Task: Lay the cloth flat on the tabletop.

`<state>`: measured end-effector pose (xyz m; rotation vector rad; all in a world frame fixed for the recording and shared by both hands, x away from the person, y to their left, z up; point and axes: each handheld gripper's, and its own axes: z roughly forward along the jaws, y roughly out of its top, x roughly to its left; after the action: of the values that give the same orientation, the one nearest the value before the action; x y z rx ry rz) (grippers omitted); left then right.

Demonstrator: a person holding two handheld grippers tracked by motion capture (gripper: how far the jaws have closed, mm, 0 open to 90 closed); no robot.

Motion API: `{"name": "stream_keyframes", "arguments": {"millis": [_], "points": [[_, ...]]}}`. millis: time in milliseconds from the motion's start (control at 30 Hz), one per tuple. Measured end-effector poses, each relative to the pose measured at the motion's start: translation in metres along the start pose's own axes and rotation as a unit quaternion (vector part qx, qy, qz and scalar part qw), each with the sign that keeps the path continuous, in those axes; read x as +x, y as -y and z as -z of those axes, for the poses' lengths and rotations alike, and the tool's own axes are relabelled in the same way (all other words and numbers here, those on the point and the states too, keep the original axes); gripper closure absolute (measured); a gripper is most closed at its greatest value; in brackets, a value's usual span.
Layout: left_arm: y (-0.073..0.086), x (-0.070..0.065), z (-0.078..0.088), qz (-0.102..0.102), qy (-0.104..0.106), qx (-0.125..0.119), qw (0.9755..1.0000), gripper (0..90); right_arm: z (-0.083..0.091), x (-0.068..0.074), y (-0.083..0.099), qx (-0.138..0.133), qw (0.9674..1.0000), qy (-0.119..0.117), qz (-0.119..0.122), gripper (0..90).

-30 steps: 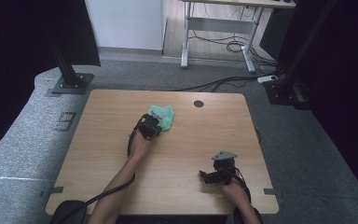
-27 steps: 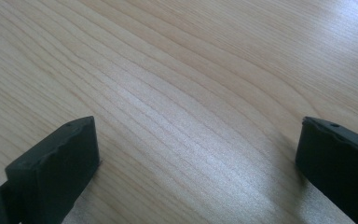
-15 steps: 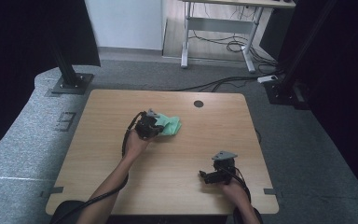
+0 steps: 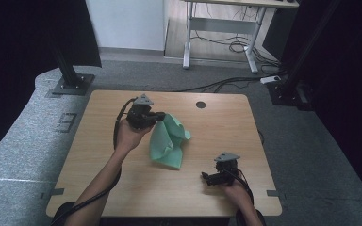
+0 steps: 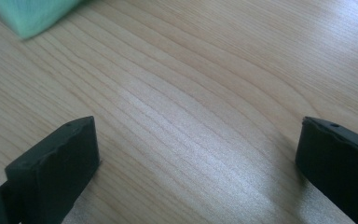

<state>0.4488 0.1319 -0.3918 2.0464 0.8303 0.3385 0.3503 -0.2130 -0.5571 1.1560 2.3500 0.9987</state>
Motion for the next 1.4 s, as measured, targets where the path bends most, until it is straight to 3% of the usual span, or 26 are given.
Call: {"name": "stream_keyframes", "arguments": {"millis": [133, 233, 367, 433, 533, 633, 700, 800, 867, 1033, 1167, 1400], "points": [[0.031, 0.030, -0.019, 0.044, -0.025, 0.047, 0.9976, 87.1, 0.000, 0.000, 0.000, 0.001, 1.0000, 0.000, 0.001, 0.0], [0.062, 0.049, -0.033, 0.067, -0.052, 0.089, 0.9925, 86.6, 0.000, 0.000, 0.000, 0.001, 1.0000, -0.001, 0.001, 0.0], [0.095, 0.066, -0.039, 0.091, -0.073, 0.111, 0.9870, 84.9, 0.000, 0.000, 0.000, 0.001, 1.0000, -0.001, 0.000, 0.0], [0.102, 0.069, -0.039, 0.089, -0.079, 0.115, 0.9861, 80.1, 0.000, 0.000, 0.000, 0.002, 1.0000, -0.001, 0.000, 0.0], [0.104, 0.067, -0.036, 0.074, -0.094, 0.101, 0.9877, 56.9, 0.000, 0.000, 0.000, 0.002, 1.0000, -0.001, 0.000, 0.0], [0.099, 0.063, -0.034, 0.072, -0.085, 0.092, 0.9895, 37.6, 0.000, 0.000, 0.000, 0.001, 1.0000, -0.001, 0.000, 0.0], [0.097, 0.058, -0.034, 0.062, -0.091, 0.090, 0.9898, 28.2, 0.000, 0.000, 0.000, 0.001, 1.0000, -0.001, 0.001, 0.0], [0.099, 0.056, -0.037, 0.055, -0.108, 0.098, 0.9877, 19.5, 0.000, 0.000, 0.000, 0.002, 1.0000, -0.001, 0.000, 0.0], [0.106, 0.058, -0.043, 0.058, -0.121, 0.110, 0.9849, 16.2, 0.000, 0.000, 0.000, 0.002, 1.0000, -0.001, -0.001, 0.0], [0.126, 0.065, -0.056, 0.069, -0.130, 0.137, 0.9796, 15.0, 0.000, 0.000, 0.000, 0.002, 1.0000, -0.001, -0.001, 0.0], [0.138, 0.061, -0.057, 0.083, -0.122, 0.119, 0.9820, 16.8, 0.000, 0.000, 0.000, 0.002, 1.0000, -0.001, -0.001, 0.0], [0.148, 0.036, -0.050, 0.061, -0.102, 0.110, 0.9868, 16.6, 0.000, 0.000, 0.000, 0.002, 1.0000, -0.001, -0.001, 0.0]]}}
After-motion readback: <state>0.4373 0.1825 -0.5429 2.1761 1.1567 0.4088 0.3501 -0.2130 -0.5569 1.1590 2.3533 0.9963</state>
